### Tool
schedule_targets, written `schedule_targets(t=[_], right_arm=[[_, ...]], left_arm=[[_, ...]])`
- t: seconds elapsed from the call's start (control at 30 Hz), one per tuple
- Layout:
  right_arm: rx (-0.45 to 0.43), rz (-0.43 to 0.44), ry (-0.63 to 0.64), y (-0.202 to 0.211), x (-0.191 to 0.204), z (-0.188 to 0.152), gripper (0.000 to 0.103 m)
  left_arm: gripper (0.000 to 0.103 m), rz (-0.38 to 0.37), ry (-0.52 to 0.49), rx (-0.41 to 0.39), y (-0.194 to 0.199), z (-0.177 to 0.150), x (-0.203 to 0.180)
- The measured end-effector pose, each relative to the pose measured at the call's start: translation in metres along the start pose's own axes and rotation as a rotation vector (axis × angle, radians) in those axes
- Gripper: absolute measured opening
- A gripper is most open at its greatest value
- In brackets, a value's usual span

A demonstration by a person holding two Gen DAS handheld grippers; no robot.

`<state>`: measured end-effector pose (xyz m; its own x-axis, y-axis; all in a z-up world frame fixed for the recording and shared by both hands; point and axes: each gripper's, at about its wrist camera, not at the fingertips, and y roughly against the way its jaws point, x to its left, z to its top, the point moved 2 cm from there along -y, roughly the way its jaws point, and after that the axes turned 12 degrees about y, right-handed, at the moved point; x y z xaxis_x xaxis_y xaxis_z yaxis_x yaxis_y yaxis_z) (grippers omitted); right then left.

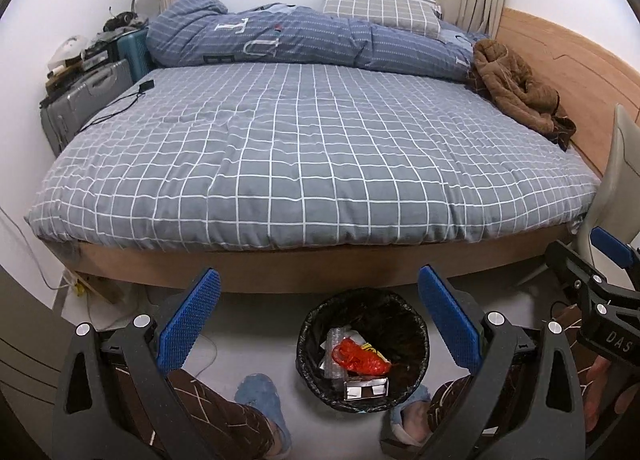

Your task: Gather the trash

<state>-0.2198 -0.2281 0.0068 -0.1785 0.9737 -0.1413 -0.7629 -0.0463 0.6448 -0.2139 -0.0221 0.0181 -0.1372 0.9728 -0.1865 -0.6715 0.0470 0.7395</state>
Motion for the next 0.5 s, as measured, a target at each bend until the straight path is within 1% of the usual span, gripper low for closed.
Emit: schedule_targets(t=[0.5], right_arm=[[0.008, 0.010, -0.007, -0.0090, -0.0016, -0.0086, 0.096]], left_arm=[[0.097, 0.014, 0.000, 0.004, -0.0091, -0.0036, 0.0005]])
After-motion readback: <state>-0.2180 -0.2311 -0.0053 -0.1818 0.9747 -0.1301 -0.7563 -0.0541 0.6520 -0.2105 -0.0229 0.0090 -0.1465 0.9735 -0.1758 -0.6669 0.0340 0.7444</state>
